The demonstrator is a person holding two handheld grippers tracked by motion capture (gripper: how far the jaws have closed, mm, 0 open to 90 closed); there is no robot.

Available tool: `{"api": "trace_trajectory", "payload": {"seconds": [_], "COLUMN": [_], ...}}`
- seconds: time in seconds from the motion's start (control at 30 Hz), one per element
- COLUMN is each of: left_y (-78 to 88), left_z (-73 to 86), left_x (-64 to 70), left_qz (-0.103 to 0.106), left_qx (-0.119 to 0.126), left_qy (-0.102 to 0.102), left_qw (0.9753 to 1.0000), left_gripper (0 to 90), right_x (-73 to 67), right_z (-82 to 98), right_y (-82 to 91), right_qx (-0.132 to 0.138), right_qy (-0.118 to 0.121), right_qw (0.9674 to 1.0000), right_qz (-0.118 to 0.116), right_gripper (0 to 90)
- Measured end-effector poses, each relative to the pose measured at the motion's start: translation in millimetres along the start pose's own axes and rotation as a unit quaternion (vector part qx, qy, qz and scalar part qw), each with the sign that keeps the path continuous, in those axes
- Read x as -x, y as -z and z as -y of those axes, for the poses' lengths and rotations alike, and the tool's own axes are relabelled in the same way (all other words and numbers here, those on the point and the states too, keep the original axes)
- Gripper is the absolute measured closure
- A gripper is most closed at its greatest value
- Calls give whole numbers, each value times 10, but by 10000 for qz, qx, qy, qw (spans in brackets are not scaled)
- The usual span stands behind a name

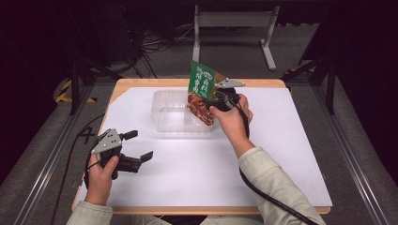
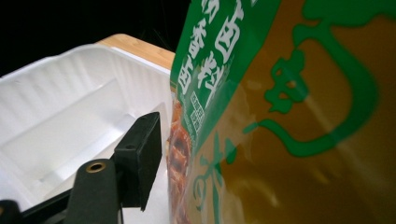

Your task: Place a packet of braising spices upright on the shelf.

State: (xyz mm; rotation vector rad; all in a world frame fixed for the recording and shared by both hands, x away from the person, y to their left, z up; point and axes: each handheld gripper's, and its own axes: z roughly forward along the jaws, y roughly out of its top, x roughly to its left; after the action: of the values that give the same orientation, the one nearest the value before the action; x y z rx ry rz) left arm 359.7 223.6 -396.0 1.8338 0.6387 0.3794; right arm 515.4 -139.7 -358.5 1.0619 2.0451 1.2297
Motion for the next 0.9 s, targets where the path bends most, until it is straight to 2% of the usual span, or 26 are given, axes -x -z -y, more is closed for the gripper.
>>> {"api": "trace_trajectory", "payload": {"seconds": [0.07,0.13,0.27,0.47,0.53,0.57,0.63,0.7,0.73,0.77,0.9], "left_y": [-7,-9,-11,45,58,62,67,73,72,74,74], "left_z": [5,7,26,46,54,55,61,61,63,60,57], "left_x": [5,-2,13,12,21,10,20,21,33,32,43], "left_qz": [-2,-8,-28,-73,-61,-75,-44,1,24,29,71], "left_qx": [-27,-46,-54,-21,-37,-21,-14,-14,-10,-21,-16], "left_qy": [33,-33,40,34,121,35,76,28,73,20,53], "left_qw": [10000,10000,10000,10000,9999,10000,10000,10000,10000,10000,10000], "left_gripper": [34,34,33,29,28,28,28,24,23,22,18], "right_x": [10,16,55,121,134,139,143,150,155,165,218], "right_z": [-1,-1,10,30,40,46,58,71,76,83,125], "right_y": [44,63,172,419,504,547,637,738,772,814,989], "right_qx": [78,105,168,335,402,437,494,556,569,580,648], "right_qy": [-12,-5,53,159,179,192,237,275,280,286,216], "right_qw": [9999,9999,9998,9989,9984,9980,9974,9966,9964,9961,9947], "right_qz": [-71,-84,-127,-279,-366,-412,-476,-543,-571,-607,-766], "right_gripper": [337,337,337,329,325,321,316,309,305,302,298]}}
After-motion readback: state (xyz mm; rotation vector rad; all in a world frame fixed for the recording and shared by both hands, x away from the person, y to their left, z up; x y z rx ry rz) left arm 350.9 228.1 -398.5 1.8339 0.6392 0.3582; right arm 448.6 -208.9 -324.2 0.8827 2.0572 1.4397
